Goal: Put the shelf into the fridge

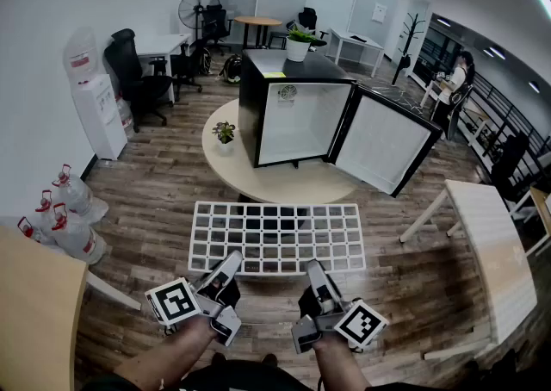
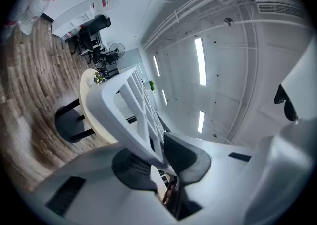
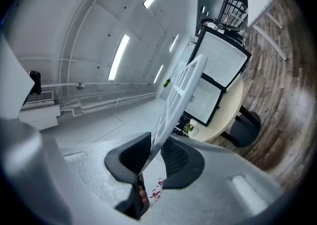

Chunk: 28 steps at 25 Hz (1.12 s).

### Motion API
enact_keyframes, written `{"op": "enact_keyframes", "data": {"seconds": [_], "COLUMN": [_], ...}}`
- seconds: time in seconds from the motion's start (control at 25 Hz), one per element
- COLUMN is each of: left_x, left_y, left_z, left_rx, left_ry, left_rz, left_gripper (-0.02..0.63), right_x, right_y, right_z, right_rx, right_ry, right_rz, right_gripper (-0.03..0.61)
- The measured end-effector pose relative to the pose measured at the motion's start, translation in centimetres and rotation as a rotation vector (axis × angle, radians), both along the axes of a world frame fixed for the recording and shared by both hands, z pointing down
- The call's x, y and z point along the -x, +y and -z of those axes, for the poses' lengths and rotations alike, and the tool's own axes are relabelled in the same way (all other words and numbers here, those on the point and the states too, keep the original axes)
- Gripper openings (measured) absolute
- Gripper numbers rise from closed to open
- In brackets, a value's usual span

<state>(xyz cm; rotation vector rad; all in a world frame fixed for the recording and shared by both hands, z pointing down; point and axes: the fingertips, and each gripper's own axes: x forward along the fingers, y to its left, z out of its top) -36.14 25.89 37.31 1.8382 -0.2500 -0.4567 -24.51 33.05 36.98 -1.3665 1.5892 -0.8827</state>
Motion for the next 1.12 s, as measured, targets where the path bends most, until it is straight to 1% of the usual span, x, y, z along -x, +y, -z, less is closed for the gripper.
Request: {"op": "enact_keyframes", "data": {"seconds": [0.2, 0.4, 0.44, 0.48, 0.52, 0.56, 0.6, 0.64, 0.8, 1.0, 1.12], "left_x": [-0.5, -1.1, -1.1, -0.9, -0.2, 0.6, 1.1, 1.3, 0.7, -0.6, -1.7], "left_y": [0.4, 0.8, 0.8, 0.6, 0.2, -0.4, -0.7, -0.8, -0.4, 0.3, 0.7], "left_z": [0.4, 0.9, 0.9, 0.7, -0.1, -1.1, -1.8, -2.1, -2.0, -2.1, -2.2], "left_rx": [-0.019, -0.015, -0.020, -0.040, -0.083, -0.140, -0.183, -0.202, -0.201, -0.215, -0.222], "left_ry": [-0.004, 0.018, 0.012, -0.026, -0.116, -0.235, -0.322, -0.354, -0.338, -0.347, -0.354], "left_rz": [0.006, 0.003, 0.004, 0.012, 0.030, 0.054, 0.071, 0.077, 0.079, 0.078, 0.082], "left_gripper": [0.054, 0.055, 0.055, 0.055, 0.055, 0.054, 0.054, 0.054, 0.055, 0.055, 0.055], "right_x": [-0.5, -1.0, -1.1, -1.1, -1.1, -1.2, -1.3, -1.5, -2.0, -3.1, -4.3], "right_y": [0.3, 0.6, 0.6, 0.6, 0.7, 0.7, 0.8, 0.9, 1.2, 1.9, 2.4], "right_z": [0.4, 0.6, 0.7, 0.7, 0.8, 0.8, 0.9, 0.9, 1.1, 0.8, 0.7], "right_rx": [-0.010, -0.019, -0.025, -0.030, -0.034, -0.036, -0.038, -0.038, -0.036, -0.040, -0.036], "right_ry": [0.001, 0.001, -0.003, -0.007, -0.010, -0.011, -0.007, 0.001, 0.011, 0.002, 0.014], "right_rz": [0.009, 0.008, 0.006, 0.005, 0.005, 0.006, 0.008, 0.010, 0.016, 0.023, 0.030], "right_gripper": [0.061, 0.063, 0.063, 0.064, 0.066, 0.067, 0.069, 0.069, 0.069, 0.069, 0.069]}}
